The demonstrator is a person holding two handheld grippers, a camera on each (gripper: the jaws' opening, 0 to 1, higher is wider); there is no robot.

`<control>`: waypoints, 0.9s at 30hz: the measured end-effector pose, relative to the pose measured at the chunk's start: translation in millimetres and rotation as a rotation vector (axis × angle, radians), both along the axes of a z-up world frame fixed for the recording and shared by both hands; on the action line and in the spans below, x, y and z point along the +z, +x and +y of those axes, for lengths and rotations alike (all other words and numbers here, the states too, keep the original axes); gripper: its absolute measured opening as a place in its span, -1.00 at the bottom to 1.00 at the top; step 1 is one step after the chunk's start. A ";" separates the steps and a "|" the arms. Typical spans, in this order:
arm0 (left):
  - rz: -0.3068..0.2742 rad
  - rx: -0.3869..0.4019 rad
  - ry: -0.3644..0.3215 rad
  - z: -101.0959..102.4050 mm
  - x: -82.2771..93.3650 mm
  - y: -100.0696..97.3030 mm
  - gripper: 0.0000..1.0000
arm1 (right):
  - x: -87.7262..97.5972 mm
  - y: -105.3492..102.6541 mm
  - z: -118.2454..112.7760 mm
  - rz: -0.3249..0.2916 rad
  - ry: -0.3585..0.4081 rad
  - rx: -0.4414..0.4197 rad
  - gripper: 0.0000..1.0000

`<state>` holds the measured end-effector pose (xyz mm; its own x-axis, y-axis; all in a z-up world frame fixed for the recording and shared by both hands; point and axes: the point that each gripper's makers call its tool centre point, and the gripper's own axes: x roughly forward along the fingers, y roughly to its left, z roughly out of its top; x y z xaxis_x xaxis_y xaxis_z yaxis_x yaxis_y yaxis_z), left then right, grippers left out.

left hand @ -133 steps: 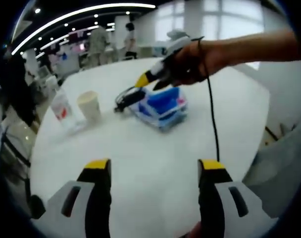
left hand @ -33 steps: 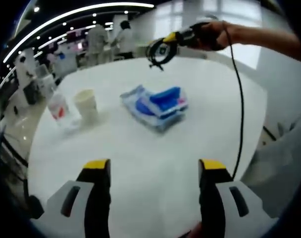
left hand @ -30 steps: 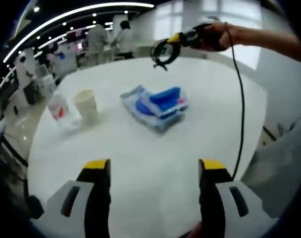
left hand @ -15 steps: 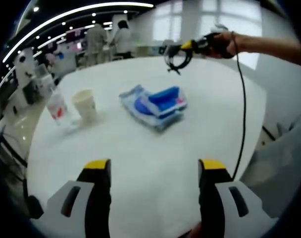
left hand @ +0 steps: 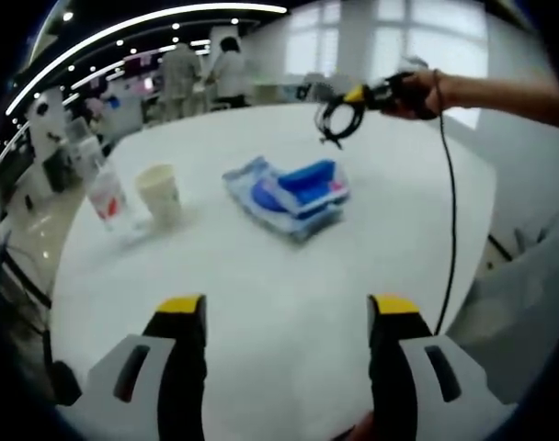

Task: Arrange the tabletop items into an orderly group along one side of the table until the central work area is clear of visible clutter.

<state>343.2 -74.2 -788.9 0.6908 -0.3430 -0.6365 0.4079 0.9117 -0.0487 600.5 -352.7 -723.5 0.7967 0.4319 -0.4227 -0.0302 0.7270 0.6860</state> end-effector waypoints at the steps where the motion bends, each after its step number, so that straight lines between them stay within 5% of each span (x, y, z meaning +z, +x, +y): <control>1: 0.000 0.000 0.002 0.2 -0.2 0.3 0.36 | -0.4 -2.4 -0.9 0.000 0.001 -0.002 -0.91; 27: -0.017 -0.010 0.000 -5.3 5.5 2.0 0.36 | -20.3 -85.4 -14.1 0.057 0.043 0.007 -0.91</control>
<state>345.1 -79.5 -783.5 0.6982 -0.3500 -0.6246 0.4178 0.9076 -0.0415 515.1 -366.7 -743.8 0.7685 0.4565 -0.4485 0.0050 0.6966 0.7175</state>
